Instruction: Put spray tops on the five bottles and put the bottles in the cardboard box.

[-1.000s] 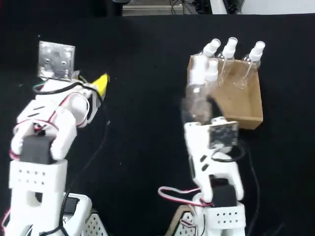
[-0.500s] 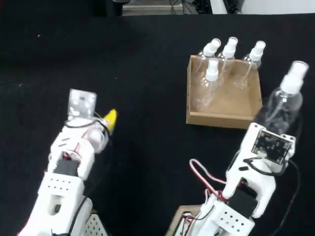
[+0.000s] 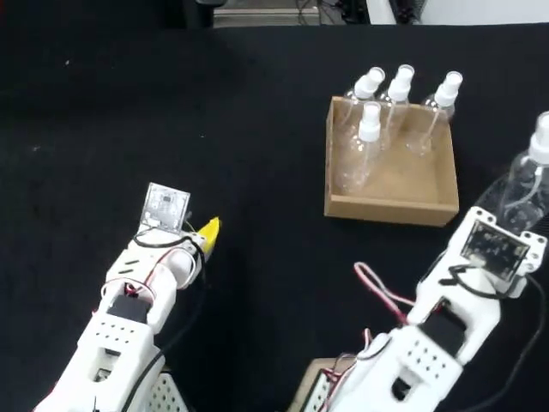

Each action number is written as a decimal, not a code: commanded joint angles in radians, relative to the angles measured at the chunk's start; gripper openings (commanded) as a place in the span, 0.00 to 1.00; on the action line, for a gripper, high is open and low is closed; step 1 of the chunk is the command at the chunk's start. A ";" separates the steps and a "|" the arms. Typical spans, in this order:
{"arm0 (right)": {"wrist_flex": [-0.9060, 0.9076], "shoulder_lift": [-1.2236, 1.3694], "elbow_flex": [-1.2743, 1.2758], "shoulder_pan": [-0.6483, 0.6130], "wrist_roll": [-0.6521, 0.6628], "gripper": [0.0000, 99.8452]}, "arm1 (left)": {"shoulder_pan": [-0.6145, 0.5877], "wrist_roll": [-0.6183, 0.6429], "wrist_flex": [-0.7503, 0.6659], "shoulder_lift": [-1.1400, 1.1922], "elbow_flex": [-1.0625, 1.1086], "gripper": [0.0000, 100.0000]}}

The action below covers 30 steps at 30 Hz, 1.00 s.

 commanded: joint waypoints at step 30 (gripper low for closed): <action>-1.267 1.998 -0.802 0.229 -0.210 0.01 | 0.004 -0.011 -0.023 -0.017 0.008 0.21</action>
